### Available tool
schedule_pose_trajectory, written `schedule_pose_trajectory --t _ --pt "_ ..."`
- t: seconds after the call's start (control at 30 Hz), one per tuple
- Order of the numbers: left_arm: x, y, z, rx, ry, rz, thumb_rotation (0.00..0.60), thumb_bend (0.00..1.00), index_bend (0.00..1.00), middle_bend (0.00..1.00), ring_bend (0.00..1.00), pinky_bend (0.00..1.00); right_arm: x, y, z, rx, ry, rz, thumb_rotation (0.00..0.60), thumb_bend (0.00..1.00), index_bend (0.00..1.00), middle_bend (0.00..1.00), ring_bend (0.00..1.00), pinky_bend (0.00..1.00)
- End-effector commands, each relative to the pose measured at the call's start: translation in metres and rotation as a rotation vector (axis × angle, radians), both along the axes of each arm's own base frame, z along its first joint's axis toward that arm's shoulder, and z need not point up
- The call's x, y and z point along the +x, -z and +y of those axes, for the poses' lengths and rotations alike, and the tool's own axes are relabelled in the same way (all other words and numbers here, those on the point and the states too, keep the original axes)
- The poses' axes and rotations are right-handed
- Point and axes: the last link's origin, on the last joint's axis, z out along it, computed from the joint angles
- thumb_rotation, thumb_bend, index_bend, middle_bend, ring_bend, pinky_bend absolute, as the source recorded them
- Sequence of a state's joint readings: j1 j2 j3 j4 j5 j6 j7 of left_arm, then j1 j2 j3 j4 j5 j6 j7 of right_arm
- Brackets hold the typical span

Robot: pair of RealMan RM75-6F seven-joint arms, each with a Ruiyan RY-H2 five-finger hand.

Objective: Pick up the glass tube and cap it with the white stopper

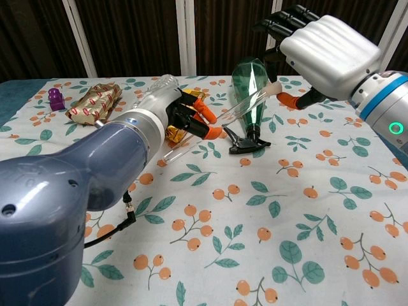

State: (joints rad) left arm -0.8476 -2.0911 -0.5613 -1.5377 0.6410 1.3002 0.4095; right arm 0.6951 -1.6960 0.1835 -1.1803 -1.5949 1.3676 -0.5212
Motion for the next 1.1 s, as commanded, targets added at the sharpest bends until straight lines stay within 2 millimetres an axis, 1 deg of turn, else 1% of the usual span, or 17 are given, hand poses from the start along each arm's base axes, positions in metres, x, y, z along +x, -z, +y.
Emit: schedule_pose_trajectory --t 0.03,0.8,1.1 --pt "0.0011 0.0006 -0.0004 -0.003 -0.005 -0.003 0.6 0.52 0.67 0.53 0.08 0.0 -0.0001 0.0004 0.0007 0.001 -0.001 0.001 0.6 0.42 0.59 0.11 0.0 0.0" --pt "0.0008 0.0027 0.0009 -0.018 -0.04 0.008 0.6 0.52 0.67 0.53 0.08 0.0 0.0024 0.0003 0.0055 0.011 -0.01 -0.01 0.6 0.42 0.58 0.11 0.0 0.0" --pt "0.0044 0.0022 0.0005 -0.017 -0.019 0.015 0.6 0.52 0.67 0.53 0.08 0.0 0.0036 0.0002 0.0054 0.016 -0.011 -0.01 0.6 0.42 0.58 0.11 0.0 0.0"
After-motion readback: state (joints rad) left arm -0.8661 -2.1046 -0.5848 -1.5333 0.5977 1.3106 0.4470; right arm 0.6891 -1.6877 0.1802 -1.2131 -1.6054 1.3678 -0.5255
